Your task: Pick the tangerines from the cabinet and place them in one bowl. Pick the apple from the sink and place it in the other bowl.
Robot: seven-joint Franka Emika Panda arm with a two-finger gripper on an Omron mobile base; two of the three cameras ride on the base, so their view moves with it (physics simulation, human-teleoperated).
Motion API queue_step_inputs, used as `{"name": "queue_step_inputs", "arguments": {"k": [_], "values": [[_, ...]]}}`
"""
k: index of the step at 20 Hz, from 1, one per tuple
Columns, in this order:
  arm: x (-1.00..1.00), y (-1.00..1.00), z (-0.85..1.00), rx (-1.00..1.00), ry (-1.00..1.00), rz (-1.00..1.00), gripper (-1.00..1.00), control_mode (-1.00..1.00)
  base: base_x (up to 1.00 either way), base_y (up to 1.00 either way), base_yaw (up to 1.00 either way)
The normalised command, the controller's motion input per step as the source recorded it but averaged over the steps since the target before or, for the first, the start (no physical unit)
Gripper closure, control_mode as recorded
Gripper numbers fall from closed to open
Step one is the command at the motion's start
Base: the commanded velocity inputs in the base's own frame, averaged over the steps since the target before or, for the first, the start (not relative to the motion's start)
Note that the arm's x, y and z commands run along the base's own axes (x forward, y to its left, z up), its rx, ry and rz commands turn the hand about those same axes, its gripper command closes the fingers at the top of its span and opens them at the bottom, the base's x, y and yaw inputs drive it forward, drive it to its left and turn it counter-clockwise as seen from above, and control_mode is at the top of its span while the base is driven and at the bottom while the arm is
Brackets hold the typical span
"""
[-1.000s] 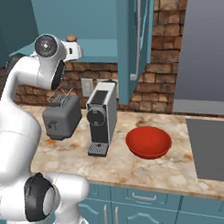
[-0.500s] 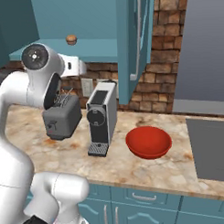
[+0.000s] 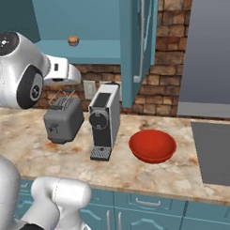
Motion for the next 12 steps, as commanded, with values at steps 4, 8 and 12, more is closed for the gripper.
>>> {"name": "queue_step_inputs", "arguments": {"k": [4,8,12], "values": [[-0.07,-0.04,0.0,-0.03,0.23,-0.02,1.0,-1.0,0.0,0.0,0.0],[0.0,-0.1,-0.09,0.0,0.19,-0.03,1.0,-1.0,0.0,0.0,0.0],[0.22,-0.25,-0.73,0.0,0.08,-0.04,1.0,-1.0,0.0,0.0,0.0]]}}
